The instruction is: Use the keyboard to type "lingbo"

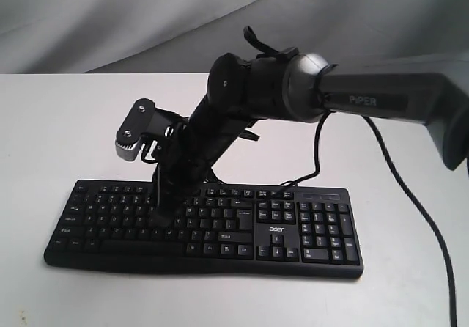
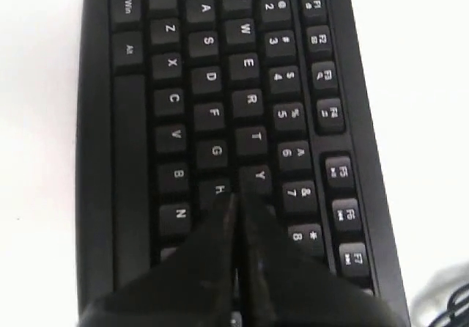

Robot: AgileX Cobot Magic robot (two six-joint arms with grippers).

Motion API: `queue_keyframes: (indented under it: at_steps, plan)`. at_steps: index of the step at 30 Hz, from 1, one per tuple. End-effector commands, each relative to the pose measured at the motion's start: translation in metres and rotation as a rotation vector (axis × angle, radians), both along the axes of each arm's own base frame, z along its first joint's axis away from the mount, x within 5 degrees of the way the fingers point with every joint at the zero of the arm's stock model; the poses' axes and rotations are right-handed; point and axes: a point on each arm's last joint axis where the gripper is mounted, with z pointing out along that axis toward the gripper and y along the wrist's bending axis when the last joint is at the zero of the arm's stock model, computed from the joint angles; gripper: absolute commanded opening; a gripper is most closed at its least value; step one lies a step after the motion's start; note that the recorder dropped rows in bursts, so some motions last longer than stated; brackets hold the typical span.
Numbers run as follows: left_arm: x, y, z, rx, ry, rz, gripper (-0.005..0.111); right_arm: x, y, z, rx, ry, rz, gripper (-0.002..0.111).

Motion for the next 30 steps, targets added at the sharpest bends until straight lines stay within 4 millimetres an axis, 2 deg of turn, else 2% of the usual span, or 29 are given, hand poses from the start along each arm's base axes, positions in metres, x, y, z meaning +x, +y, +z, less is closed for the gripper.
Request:
queue_keyframes:
  at_steps: [1, 8, 30]
  plan:
    - [0.0, 0.0, -0.001, -0.005, -0.005, -0.005, 0.001, 0.004, -0.018, -0.006, -0.035, 0.043, -0.031, 0.0]
    - [0.0, 0.0, -0.001, -0.005, -0.005, -0.005, 0.001, 0.005, -0.032, -0.025, -0.041, 0.058, -0.073, 0.0]
    - [0.0, 0.0, -0.001, -0.005, -0.005, -0.005, 0.001, 0.007, -0.031, -0.028, -0.01, 0.03, -0.1, 0.0]
